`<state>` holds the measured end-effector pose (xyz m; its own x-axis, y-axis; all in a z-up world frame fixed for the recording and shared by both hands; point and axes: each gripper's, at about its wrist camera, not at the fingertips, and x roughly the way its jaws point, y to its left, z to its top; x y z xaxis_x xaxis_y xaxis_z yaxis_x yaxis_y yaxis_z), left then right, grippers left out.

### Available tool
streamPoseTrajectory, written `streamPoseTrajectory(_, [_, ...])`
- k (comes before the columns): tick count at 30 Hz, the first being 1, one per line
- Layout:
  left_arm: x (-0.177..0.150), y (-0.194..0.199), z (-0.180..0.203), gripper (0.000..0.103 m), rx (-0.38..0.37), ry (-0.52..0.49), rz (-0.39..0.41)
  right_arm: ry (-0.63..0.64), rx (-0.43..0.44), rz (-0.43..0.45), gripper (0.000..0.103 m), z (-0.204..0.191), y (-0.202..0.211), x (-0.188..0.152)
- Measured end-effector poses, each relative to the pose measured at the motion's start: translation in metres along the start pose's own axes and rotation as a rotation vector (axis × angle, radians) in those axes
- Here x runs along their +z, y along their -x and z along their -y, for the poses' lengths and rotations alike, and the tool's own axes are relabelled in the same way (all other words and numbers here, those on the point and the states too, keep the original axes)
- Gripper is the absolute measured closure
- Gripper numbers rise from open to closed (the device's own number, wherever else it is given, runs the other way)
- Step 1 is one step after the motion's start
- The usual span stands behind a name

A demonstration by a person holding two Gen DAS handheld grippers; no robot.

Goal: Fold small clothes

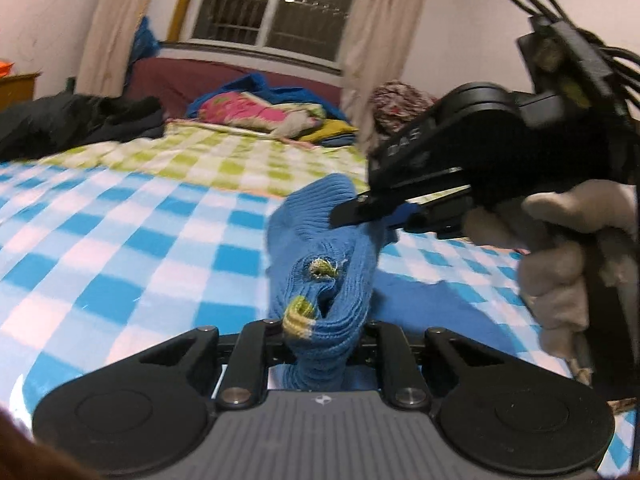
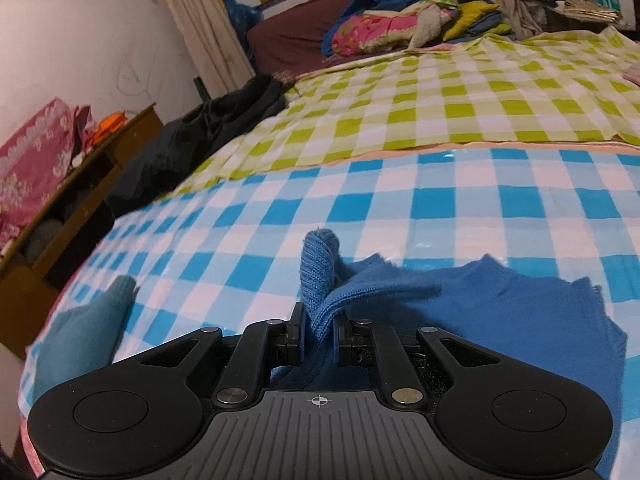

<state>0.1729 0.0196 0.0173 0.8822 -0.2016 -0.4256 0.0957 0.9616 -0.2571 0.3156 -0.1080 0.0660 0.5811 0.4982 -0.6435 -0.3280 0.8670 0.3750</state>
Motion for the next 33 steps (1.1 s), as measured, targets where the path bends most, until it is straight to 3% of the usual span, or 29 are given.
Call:
streamPoseTrajectory(8, [0.017, -0.011, 0.055, 0.081, -0.098, -0.073, 0.011, -0.035, -0.019, 0.07, 0.092, 0.044, 0.032, 0.012])
streamPoseTrajectory(15, [0.012, -0.033, 0.101, 0.081, -0.151, -0.143, -0.015, -0.094, -0.049, 0.096, 0.092, 0.096, 0.047, 0.011])
streamPoseTrajectory(22, [-0.012, -0.059, 0.136, 0.081, -0.149, -0.214, -0.086, -0.152, -0.079, 0.08, 0.092, 0.142, 0.042, -0.005])
streamPoseTrajectory(33, [-0.047, -0.067, 0.167, 0.081, -0.15, -0.347, -0.118, -0.249, -0.083, 0.05, 0.092, 0.191, 0.03, -0.038])
